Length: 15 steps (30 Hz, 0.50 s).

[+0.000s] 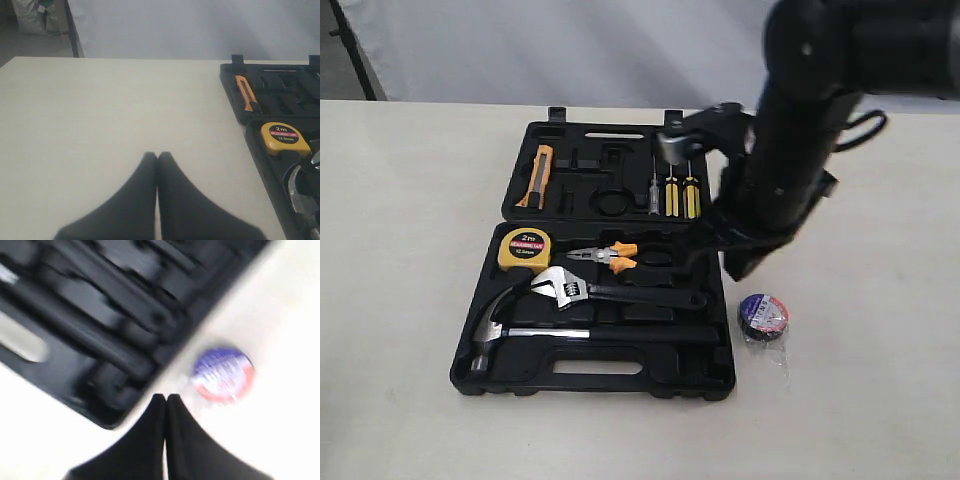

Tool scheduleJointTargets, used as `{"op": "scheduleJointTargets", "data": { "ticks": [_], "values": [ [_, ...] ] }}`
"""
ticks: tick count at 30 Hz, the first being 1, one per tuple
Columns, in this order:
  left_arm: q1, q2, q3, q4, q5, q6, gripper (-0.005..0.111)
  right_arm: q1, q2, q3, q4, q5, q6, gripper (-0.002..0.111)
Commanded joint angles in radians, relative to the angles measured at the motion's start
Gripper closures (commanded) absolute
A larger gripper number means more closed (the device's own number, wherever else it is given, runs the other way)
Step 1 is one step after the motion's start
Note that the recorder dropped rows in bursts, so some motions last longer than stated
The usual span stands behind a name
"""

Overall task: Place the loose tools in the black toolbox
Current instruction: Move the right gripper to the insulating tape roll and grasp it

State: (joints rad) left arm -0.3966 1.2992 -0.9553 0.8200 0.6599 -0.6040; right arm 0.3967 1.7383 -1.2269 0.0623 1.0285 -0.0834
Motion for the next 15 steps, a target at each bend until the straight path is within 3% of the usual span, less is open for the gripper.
{"op": "scheduleJointTargets", "data": {
  "ticks": [1, 2, 3, 4, 5, 9, 15],
  "values": [
    [0.003, -0.008, 0.009, -0.014, -0.017, -0.01, 0.105, -0.134, -0.021, 0.162, -0.01, -0.133, 0.089, 0.108],
    [0.003, -0.008, 0.009, -0.014, -0.017, -0.01, 0.105, -0.147, -0.021, 0.184, -0.01, -0.16, 0.097, 0.108],
    [0.003, -0.008, 0.009, -0.014, -0.017, -0.01, 0.105, -0.157, -0.021, 0.208, -0.01, -0.19, 0.098, 0.1],
    [0.003, -0.008, 0.009, -0.014, -0.017, -0.01, 0.105, -0.158, -0.021, 0.208, -0.01, -0.193, 0.101, 0.092],
    [0.003, -0.008, 0.009, -0.014, -0.017, -0.01, 0.105, -0.158, -0.021, 0.208, -0.01, -0.204, 0.105, 0.076],
    [0.003, -0.008, 0.009, -0.014, -0.017, -0.01, 0.105, -0.158, -0.021, 0.206, 0.013, -0.253, 0.112, 0.048],
    [0.003, -0.008, 0.009, -0.014, -0.017, -0.01, 0.105, -0.158, 0.022, 0.206, 0.015, -0.276, 0.112, 0.046]
  ]
}}
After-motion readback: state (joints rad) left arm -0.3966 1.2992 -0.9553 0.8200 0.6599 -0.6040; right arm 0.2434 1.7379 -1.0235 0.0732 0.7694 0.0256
